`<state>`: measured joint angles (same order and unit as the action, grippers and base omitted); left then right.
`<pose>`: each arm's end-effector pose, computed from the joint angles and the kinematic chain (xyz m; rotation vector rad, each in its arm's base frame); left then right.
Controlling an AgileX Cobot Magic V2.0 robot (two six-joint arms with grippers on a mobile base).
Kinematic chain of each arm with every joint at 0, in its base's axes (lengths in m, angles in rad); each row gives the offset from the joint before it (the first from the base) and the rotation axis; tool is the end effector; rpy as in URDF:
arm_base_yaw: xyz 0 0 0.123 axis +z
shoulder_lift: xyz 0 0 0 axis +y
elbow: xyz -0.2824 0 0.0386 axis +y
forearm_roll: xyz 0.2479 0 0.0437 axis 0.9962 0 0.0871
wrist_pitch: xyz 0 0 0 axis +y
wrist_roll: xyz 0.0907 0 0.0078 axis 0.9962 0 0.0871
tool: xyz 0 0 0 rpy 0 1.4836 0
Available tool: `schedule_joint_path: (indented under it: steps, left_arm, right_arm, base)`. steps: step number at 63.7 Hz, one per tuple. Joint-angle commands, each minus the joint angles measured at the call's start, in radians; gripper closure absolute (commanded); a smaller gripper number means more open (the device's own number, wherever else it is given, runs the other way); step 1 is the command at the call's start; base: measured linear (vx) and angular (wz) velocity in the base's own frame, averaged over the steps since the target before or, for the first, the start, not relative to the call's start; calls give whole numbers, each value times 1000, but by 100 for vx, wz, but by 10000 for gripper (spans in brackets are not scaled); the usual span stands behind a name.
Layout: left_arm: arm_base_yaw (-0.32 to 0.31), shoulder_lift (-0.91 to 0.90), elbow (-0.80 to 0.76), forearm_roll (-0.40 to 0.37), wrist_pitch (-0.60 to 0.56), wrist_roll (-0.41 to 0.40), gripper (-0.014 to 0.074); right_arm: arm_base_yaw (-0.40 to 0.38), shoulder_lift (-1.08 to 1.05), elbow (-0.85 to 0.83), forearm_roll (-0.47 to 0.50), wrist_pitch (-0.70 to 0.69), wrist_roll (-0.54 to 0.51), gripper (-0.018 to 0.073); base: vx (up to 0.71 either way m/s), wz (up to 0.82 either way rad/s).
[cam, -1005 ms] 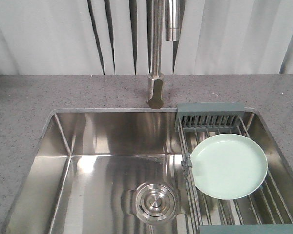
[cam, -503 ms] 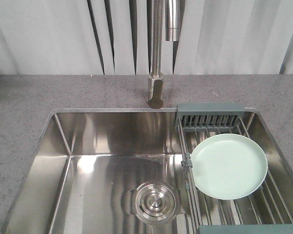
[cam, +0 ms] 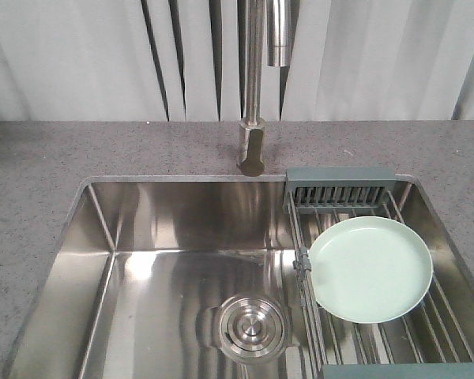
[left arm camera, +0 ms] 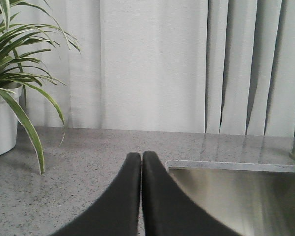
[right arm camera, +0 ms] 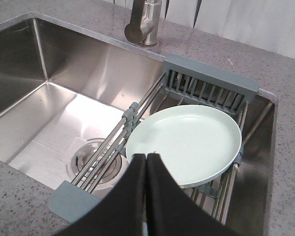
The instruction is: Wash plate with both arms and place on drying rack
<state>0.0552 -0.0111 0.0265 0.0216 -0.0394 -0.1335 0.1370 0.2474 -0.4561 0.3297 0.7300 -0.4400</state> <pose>0.0561 0.0030 0.2083 -0.1211 1.4547 -0.0469 0.0475 0.0264 0.2884 -0.4599 1.9173 0.1802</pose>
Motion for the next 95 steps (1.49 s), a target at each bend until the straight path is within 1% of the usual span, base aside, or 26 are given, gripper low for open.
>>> schedule_joint_path:
  steps: [1, 4, 7, 10, 21, 26, 34, 40, 43, 48, 55, 61, 66, 72, 95]
  left_arm:
    - [-7, -16, 22, -1, -78, -3, 602]
    - [-7, -16, 22, -1, -78, -3, 602]
    - [-7, -16, 22, -1, -78, -3, 602]
    - [-7, -16, 22, -1, -78, -3, 602]
    - [-7, -16, 22, -1, -78, -3, 602]
    - [-7, -16, 22, -1, -78, -3, 602]
    - [-7, -16, 22, -1, -78, -3, 602]
    - [-7, -16, 21, -1, -78, -3, 602]
    - [-7, -16, 21, -1, -78, -3, 602]
    - [-7, -16, 19, -1, -78, -3, 602]
    - [-7, -16, 15, -1, -77, -3, 602]
    - [-7, -16, 15, -1, -77, -3, 602]
    - [-7, -16, 15, -1, -77, -3, 602]
    - [-7, -16, 15, -1, -77, -3, 602]
    - [-7, -16, 15, -1, -77, -3, 602]
  right_arm:
    - [-4, 12, 11, -18, -101, -4, 566]
    - [-5, 12, 55, -41, -131, 4, 566]
    - [-5, 12, 109, -65, -182, 33, 566]
    - [-5, 12, 165, -92, -247, 83, 566]
    - [-5, -76, 350, -252, -428, 330, 566]
    - [-5, -137, 406, -300, -471, 407, 566]
    - [-28, -233, 467, -324, -495, 464, 566]
    - [-87, -273, 505, -322, -547, 503, 566]
    - [-111, -270, 504, -330, -552, 509, 566]
    - [-147, -270, 504, -330, -604, 507, 566]
    - [-144, -270, 504, -355, -693, 502, 566]
    - [-144, -270, 504, -359, -770, 499, 566]
    - [-144, -270, 504, -359, -807, 471, 566]
    - [-144, -270, 504, -359, -827, 465, 566]
    - [-144, -270, 503, -359, -826, 466, 566]
  base:
    - [0, 0]
    - [0, 0]
    - [0, 0]
    - [0, 0]
    - [0, 0]
    - [0, 0]
    - [0, 0]
    - [0, 0]
    - [0, 0]
    - [0, 0]
    - [0, 0]
    - [0, 0]
    - [0, 0]
    - [0, 0]
    - [0, 0]
